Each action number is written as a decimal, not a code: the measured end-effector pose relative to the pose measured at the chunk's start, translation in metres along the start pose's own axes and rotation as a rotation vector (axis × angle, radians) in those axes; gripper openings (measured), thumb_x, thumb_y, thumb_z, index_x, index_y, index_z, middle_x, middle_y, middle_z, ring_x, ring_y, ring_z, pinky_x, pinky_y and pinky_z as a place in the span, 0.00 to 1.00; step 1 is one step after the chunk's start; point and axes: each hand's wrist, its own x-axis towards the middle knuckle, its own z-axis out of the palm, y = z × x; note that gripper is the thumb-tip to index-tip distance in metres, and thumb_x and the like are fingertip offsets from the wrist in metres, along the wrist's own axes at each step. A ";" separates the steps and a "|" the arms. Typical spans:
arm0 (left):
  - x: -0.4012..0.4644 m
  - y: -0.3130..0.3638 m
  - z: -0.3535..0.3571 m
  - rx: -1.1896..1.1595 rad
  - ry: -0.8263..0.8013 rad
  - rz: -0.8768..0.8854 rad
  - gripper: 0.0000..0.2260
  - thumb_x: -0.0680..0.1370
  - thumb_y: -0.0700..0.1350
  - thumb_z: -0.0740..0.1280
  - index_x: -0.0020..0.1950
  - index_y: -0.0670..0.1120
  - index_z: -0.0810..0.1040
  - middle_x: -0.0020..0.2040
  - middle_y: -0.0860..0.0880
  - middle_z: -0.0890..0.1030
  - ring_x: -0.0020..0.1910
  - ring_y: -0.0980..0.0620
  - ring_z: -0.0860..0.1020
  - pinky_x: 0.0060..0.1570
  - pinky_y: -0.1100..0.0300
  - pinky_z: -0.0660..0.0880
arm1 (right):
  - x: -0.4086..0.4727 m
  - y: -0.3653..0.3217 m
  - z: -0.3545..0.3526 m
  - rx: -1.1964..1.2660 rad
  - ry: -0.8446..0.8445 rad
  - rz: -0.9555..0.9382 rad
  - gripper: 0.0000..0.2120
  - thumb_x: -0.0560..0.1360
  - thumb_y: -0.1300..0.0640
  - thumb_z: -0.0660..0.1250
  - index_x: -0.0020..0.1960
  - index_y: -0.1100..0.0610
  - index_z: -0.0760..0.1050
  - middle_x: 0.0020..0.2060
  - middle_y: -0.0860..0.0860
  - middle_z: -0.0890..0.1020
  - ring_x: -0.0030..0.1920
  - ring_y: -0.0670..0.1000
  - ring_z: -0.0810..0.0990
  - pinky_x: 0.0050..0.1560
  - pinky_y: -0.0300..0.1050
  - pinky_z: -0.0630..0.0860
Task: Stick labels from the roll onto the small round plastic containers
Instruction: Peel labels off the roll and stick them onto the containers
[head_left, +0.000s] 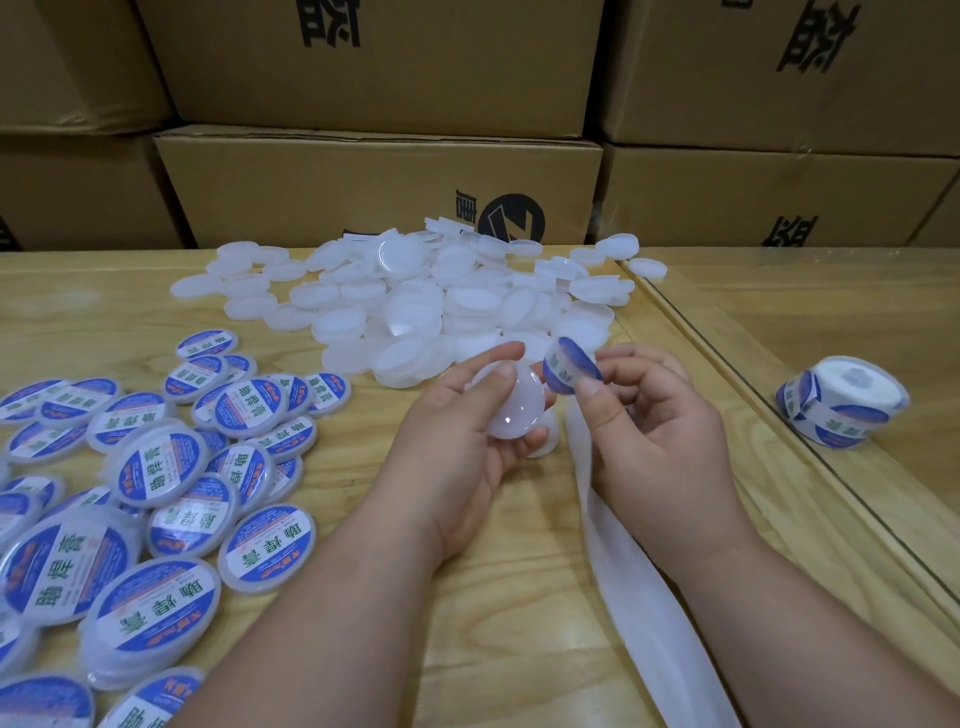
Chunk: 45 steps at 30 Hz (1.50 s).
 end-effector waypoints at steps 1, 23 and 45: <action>0.000 0.000 0.000 0.004 0.006 -0.003 0.09 0.83 0.42 0.63 0.59 0.44 0.81 0.53 0.43 0.86 0.47 0.47 0.85 0.38 0.58 0.80 | 0.001 0.001 0.000 0.046 -0.019 0.043 0.03 0.75 0.56 0.73 0.44 0.49 0.82 0.59 0.46 0.78 0.51 0.40 0.80 0.50 0.36 0.78; 0.002 -0.004 0.000 -0.021 -0.137 -0.059 0.22 0.66 0.40 0.59 0.59 0.41 0.80 0.56 0.35 0.84 0.55 0.42 0.84 0.56 0.47 0.79 | 0.001 -0.002 -0.001 0.117 -0.241 0.208 0.10 0.71 0.52 0.70 0.39 0.57 0.86 0.66 0.40 0.75 0.73 0.36 0.67 0.71 0.56 0.71; 0.003 -0.006 -0.001 0.067 -0.124 0.001 0.18 0.69 0.40 0.61 0.57 0.43 0.80 0.56 0.37 0.84 0.52 0.43 0.84 0.47 0.53 0.81 | 0.002 -0.005 0.000 0.063 -0.231 0.233 0.11 0.77 0.63 0.71 0.37 0.61 0.85 0.67 0.49 0.77 0.61 0.30 0.75 0.52 0.28 0.75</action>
